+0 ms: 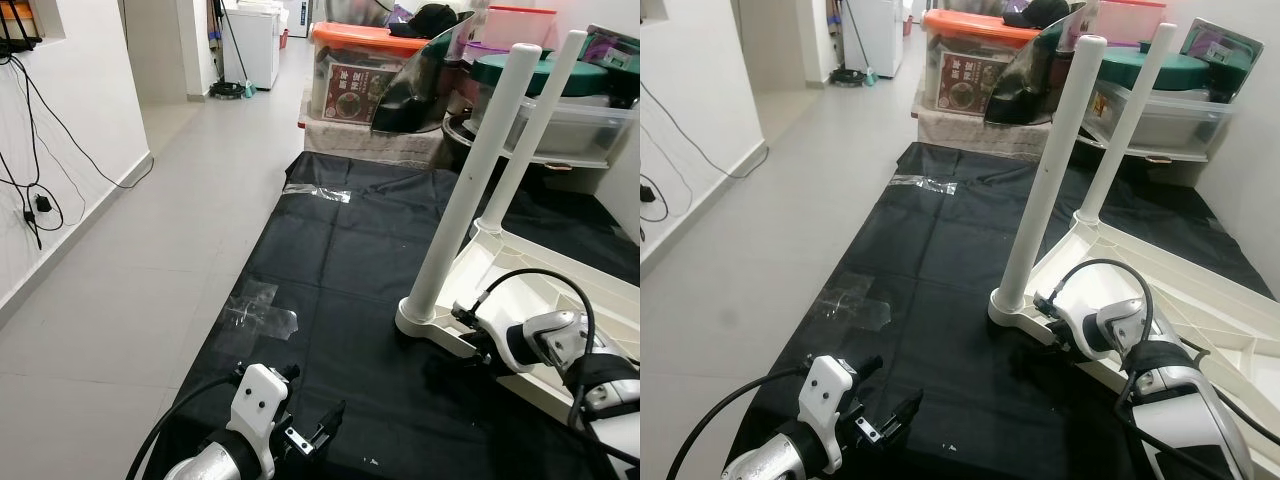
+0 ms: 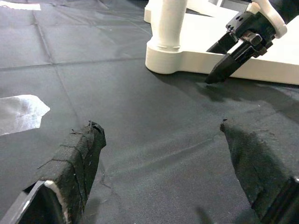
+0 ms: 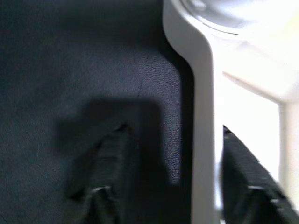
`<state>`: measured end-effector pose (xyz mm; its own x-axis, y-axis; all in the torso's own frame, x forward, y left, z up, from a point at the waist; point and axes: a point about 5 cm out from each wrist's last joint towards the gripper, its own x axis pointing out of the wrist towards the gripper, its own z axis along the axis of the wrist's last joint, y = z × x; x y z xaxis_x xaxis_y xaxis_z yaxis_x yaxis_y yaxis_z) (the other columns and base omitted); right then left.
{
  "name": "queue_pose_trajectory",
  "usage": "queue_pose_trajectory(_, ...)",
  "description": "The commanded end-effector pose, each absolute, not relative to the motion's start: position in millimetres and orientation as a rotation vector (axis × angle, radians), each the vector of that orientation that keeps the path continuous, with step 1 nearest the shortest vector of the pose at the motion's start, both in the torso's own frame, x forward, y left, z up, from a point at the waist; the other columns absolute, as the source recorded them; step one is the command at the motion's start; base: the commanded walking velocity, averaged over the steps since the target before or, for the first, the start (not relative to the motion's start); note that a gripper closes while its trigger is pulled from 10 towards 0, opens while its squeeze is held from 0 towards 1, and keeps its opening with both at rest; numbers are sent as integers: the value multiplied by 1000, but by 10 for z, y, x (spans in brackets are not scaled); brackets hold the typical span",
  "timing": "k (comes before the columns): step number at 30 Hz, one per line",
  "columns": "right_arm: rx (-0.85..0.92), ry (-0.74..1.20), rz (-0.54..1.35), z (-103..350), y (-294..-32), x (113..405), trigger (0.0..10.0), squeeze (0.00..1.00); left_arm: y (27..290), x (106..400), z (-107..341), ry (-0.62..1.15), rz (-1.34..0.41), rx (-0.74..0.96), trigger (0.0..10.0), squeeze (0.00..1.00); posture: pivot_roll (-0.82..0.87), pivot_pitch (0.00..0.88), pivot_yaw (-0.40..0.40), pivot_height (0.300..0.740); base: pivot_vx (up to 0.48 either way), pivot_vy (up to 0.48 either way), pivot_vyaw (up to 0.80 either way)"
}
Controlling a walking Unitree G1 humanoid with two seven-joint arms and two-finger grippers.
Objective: Building children table
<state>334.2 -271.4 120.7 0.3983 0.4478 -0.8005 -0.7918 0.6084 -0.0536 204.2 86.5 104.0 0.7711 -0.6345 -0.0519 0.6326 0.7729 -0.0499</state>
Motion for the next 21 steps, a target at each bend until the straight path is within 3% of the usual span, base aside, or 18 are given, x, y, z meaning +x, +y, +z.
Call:
queue_pose_trajectory(1,-504,830,939,1160,-2589,3321,0,0,846,2020,1035,76,-690,-39,10000,0,199,0,-108,740,0,0,0)
queue_pose_trajectory(7,-524,754,1075,1256,-2432,3353,0,0,847,2019,1029,78,-691,-40,10000,0,197,0,-107,740,0,0,0)
queue_pose_trajectory(10,-623,702,1235,1321,-2292,3342,0,0,846,2020,1024,80,-693,-40,10000,0,195,0,-107,740,0,0,0)
queue_pose_trajectory(17,-727,656,1323,1336,-2188,3331,0,0,849,2029,1023,81,-694,-39,10000,0,196,0,-109,740,0,0,0)
queue_pose_trajectory(21,-982,569,1405,1343,-2046,3326,0,0,853,2040,1023,79,-689,-37,10000,0,195,0,-112,740,0,0,0)
